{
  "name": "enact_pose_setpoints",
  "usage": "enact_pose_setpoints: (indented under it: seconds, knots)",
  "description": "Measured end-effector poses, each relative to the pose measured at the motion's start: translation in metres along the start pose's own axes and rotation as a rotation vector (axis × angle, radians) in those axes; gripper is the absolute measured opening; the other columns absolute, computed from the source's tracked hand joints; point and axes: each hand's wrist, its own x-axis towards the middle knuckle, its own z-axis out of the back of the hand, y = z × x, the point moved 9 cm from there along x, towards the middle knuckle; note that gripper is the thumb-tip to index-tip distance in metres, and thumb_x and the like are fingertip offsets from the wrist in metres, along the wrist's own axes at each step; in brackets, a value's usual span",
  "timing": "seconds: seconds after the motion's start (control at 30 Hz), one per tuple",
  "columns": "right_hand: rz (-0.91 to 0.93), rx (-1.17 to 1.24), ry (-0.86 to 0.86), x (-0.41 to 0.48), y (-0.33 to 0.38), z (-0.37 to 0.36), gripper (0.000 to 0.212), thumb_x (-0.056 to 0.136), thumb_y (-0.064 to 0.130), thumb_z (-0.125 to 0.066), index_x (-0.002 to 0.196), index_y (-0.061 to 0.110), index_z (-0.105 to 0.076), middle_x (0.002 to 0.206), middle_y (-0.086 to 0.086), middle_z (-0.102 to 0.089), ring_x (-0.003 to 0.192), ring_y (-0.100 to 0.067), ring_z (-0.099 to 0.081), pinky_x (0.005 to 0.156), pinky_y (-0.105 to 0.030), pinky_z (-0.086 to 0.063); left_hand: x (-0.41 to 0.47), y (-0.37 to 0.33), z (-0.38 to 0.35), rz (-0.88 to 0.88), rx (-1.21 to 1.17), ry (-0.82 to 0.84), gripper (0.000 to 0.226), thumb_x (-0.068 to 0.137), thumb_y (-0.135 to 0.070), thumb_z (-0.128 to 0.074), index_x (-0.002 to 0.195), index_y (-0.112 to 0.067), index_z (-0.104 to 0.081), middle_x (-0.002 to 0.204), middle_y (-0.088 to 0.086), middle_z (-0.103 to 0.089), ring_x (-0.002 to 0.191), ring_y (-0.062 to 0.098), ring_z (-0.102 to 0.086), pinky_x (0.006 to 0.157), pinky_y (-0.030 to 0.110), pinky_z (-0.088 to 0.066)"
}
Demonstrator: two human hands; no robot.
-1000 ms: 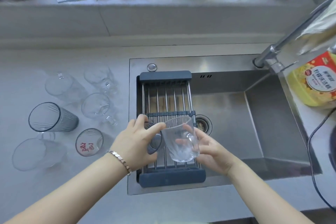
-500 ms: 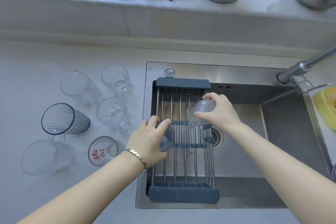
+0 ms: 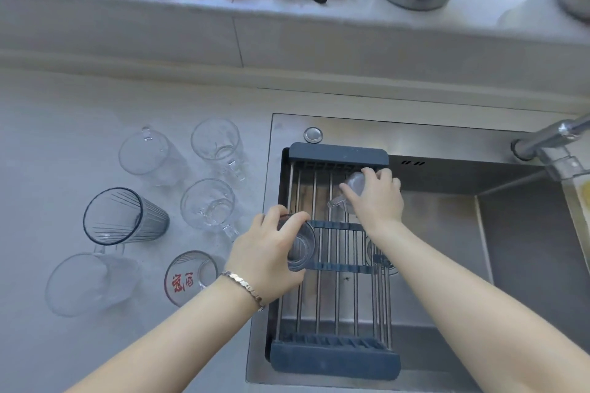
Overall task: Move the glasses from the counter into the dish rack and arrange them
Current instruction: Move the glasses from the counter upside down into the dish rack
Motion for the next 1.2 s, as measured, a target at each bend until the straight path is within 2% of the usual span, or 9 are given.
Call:
enact_pose_setpoints:
  seconds: [0.17, 0.23, 0.33, 0.43, 0.53, 0.63, 0.73, 0.83, 1.2]
  knots:
    - [0.140, 0.267, 0.019, -0.027, 0.004, 0.024, 0.057, 0.080, 0.021, -0.064, 0.133, 0.017, -0.042, 0.137, -0.011, -0.039, 0.127, -0.030, -0.032, 0.101, -0.034, -0.033, 0.000, 0.002, 0.009, 0.027, -0.067, -0.062, 0.073, 0.066, -0.036, -0.072, 0.131, -0.035, -0.040, 0.127, -0.003, -0.044, 0.115, 0.021, -0.047, 0.080, 0.032, -0.051]
    - [0.298, 0.461, 0.205, -0.054, 0.017, 0.030, 0.071, 0.073, 0.011, -0.071, 0.134, 0.026, -0.038, 0.138, -0.001, -0.038, 0.129, -0.018, -0.033, 0.102, -0.023, -0.029, 0.002, 0.002, 0.020, 0.046, -0.173, -0.105, 0.073, 0.063, -0.037, -0.075, 0.129, -0.035, -0.042, 0.120, -0.005, -0.045, 0.110, 0.018, -0.049, 0.082, 0.030, -0.051]
    - [0.433, 0.641, 0.468, -0.105, 0.036, 0.029, 0.093, 0.061, 0.020, -0.084, 0.124, 0.057, -0.025, 0.136, 0.029, -0.033, 0.128, 0.008, -0.032, 0.102, -0.010, -0.030, 0.004, -0.007, 0.034, 0.065, -0.488, -0.129, 0.075, 0.053, -0.036, -0.082, 0.120, -0.041, -0.048, 0.102, -0.013, -0.046, 0.089, 0.008, -0.055, 0.072, 0.010, -0.045]
    - [0.328, 0.827, 0.312, -0.116, 0.026, 0.034, 0.079, 0.058, 0.017, -0.087, 0.110, 0.054, -0.041, 0.111, 0.046, -0.049, 0.112, 0.017, -0.045, 0.089, 0.003, -0.034, 0.008, -0.015, 0.032, 0.114, -0.831, -0.057, 0.068, 0.050, -0.037, -0.080, 0.109, -0.046, -0.047, 0.102, -0.014, -0.052, 0.081, 0.004, -0.060, 0.067, 0.013, -0.048]
    - [0.231, 0.858, 0.211, -0.110, 0.009, 0.042, 0.069, 0.054, 0.012, -0.088, 0.099, 0.045, -0.047, 0.097, 0.030, -0.061, 0.096, 0.011, -0.055, 0.078, 0.000, -0.040, 0.017, -0.013, 0.017, 0.154, -0.899, 0.027, 0.071, 0.069, -0.034, -0.079, 0.126, -0.042, -0.038, 0.124, -0.004, -0.052, 0.090, 0.012, -0.062, 0.078, 0.024, -0.053]
    - [0.211, 0.673, 0.212, -0.096, 0.000, 0.050, 0.062, 0.054, 0.020, -0.088, 0.098, 0.040, -0.048, 0.098, 0.017, -0.059, 0.092, -0.004, -0.057, 0.071, -0.009, -0.044, 0.026, 0.006, -0.010, 0.183, -0.557, 0.102, 0.068, 0.086, -0.047, -0.053, 0.143, -0.022, -0.023, 0.148, 0.002, -0.036, 0.127, 0.020, -0.046, 0.104, 0.036, -0.039]
    - [0.215, 0.501, 0.167, -0.073, 0.000, 0.063, 0.060, 0.058, 0.023, -0.086, 0.106, 0.029, -0.050, 0.102, 0.007, -0.054, 0.096, -0.013, -0.052, 0.070, -0.012, -0.039, 0.032, 0.012, -0.038, -0.009, 0.152, 0.178, 0.051, 0.094, -0.043, -0.039, 0.135, -0.013, -0.035, 0.149, 0.007, -0.034, 0.137, 0.023, -0.032, 0.112, 0.042, -0.027]
    - [0.280, 0.369, 0.120, -0.044, 0.019, 0.071, 0.063, 0.061, 0.026, -0.084, 0.114, 0.020, -0.052, 0.106, 0.005, -0.048, 0.099, -0.012, -0.048, 0.081, -0.020, -0.038, 0.034, 0.018, -0.075, -0.172, 0.516, 0.346, 0.054, 0.094, -0.038, -0.041, 0.140, -0.013, -0.029, 0.157, 0.009, -0.014, 0.146, 0.026, -0.004, 0.117, 0.053, -0.006]
    - [0.430, -0.162, 0.185, -0.005, 0.082, -0.010, 0.062, 0.074, 0.023, -0.072, 0.126, 0.014, -0.040, 0.123, -0.012, -0.049, 0.110, -0.034, -0.047, 0.082, -0.040, -0.046, 0.040, 0.028, -0.089, -0.099, 0.662, 0.434, 0.057, 0.092, -0.041, -0.046, 0.139, -0.011, -0.033, 0.155, 0.017, -0.016, 0.146, 0.031, 0.004, 0.116, 0.058, 0.000]
